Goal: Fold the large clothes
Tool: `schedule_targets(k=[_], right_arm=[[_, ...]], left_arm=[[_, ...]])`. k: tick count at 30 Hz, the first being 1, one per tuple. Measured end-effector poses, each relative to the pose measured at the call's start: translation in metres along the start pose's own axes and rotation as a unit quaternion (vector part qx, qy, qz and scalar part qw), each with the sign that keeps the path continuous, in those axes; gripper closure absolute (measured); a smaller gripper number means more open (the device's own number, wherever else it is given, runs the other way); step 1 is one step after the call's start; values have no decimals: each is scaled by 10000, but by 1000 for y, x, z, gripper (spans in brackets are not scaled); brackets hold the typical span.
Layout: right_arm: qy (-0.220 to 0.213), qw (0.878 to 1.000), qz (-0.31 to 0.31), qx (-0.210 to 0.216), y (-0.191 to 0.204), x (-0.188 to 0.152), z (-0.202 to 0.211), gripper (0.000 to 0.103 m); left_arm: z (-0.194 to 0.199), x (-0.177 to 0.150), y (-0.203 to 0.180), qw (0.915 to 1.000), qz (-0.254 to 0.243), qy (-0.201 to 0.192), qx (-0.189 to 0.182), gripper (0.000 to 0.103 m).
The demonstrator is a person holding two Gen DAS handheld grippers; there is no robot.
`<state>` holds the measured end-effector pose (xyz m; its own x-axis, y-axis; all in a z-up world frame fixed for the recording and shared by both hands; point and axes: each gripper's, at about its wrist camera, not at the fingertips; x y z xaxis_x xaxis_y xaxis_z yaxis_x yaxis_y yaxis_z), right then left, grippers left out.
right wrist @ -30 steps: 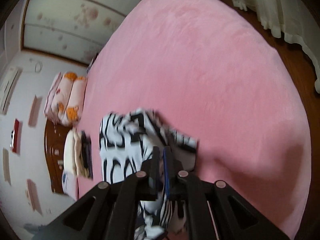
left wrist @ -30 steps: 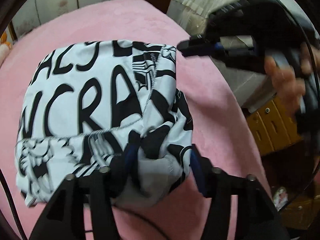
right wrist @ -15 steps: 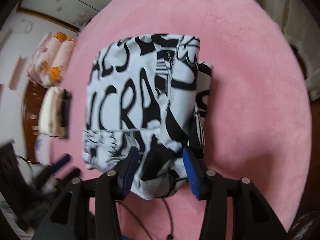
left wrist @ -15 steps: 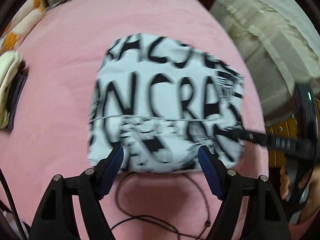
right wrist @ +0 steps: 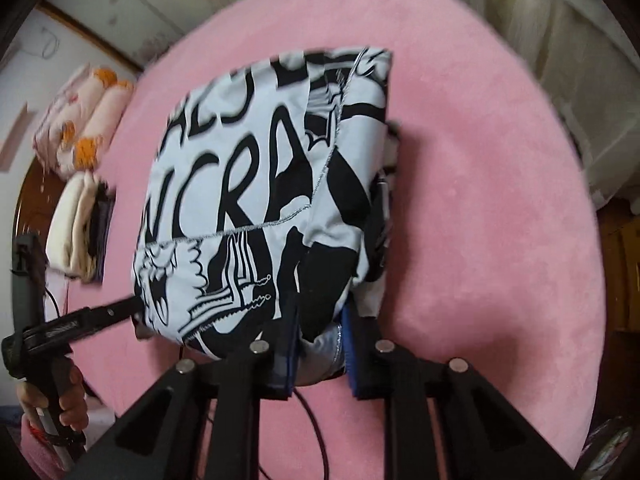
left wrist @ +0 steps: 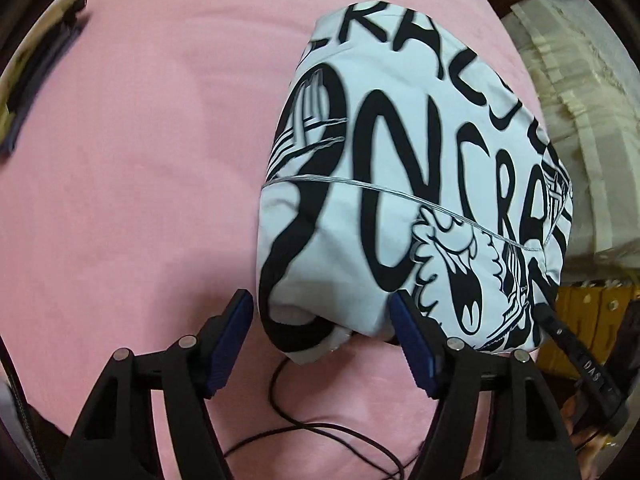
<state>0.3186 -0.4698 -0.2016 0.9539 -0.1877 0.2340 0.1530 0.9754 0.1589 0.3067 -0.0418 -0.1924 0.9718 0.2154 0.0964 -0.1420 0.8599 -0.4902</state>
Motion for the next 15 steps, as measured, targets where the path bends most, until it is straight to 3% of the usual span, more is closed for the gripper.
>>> schedule_targets(k=[2, 4, 10, 12, 15], right_arm=[[-156, 9995, -212, -173, -6, -10, 4, 87], [-70, 9991, -321, -251, -9, -17, -3, 88], [-140, 9946, 8, -1031, 4, -31, -38, 85], [-125, 9942, -317, -1024, 2, -32, -42, 82], [-217, 9952, -524, -802, -1, -32, -31, 71]], left_arm=[[-4, -2, 2, 10000, -27, 27, -47, 35], [-11, -5, 2, 9997, -169, 62, 143, 36], [-36, -9, 15, 9995, 42, 25, 311, 37], [-37, -9, 17, 9994, 215, -110, 245, 37], [-25, -14, 12, 9996, -25, -200, 172, 42]])
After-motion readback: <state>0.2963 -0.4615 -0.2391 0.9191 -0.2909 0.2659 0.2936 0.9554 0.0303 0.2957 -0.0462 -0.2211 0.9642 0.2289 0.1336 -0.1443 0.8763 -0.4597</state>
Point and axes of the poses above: each gripper's, at about its wrist camera, not at the fingertips, and z roughly against the way its jaws point, y to its left, x to its top, and after that the axes turned 13 degrees about -x, right-handed
